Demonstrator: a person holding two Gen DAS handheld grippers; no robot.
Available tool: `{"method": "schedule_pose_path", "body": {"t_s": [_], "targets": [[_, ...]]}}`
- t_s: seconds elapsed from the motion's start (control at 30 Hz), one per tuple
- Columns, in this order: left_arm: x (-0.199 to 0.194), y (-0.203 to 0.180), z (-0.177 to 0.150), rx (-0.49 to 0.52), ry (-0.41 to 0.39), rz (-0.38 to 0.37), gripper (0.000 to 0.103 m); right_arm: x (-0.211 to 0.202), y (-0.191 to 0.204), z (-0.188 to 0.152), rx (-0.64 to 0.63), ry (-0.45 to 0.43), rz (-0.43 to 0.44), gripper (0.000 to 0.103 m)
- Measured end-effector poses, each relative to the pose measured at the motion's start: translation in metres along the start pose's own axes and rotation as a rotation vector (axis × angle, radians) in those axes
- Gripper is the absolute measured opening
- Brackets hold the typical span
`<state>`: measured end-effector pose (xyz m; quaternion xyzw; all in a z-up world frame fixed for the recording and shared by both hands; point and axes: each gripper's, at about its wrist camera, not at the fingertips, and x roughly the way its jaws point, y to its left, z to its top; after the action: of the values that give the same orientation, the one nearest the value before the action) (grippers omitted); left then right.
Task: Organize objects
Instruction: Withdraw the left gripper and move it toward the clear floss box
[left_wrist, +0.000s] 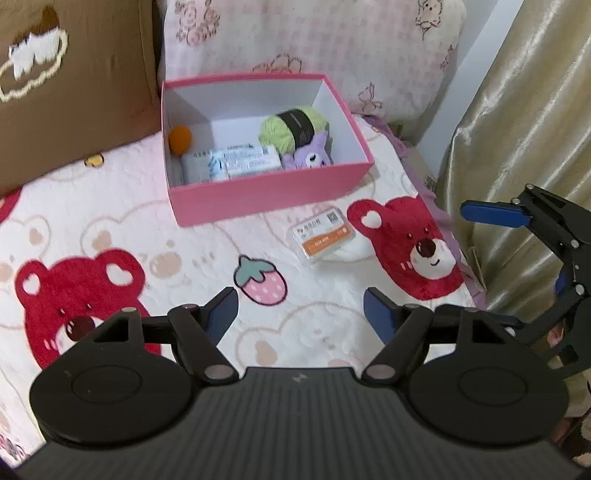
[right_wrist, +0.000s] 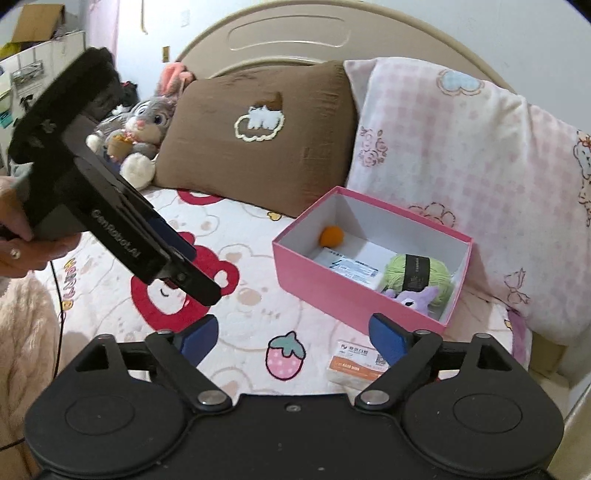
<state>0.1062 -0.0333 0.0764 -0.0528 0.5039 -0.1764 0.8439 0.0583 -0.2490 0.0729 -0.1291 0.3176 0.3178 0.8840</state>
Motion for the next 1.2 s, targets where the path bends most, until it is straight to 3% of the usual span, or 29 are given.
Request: {"method": "schedule_pose_path", "body": {"t_s": [0.5,0.9,1.2], "targets": [[0.060,-0.005,-0.015,0.018,0.056,-0.009,0.081,0.035,0.005,-0.050,0.096,0.073,-0.010,0.093],[0.110,-0.002,-0.016,0.027,0.076,0.010,0.085,0.067,-0.011,-0.068,0.168,0.105,-0.037,0.093],[0.145,0.006,-0.013,-0.011,0.085,0.017,0.092,0.085,-0.013,-0.074,0.128,0.077,-0.046,0.093]]}}
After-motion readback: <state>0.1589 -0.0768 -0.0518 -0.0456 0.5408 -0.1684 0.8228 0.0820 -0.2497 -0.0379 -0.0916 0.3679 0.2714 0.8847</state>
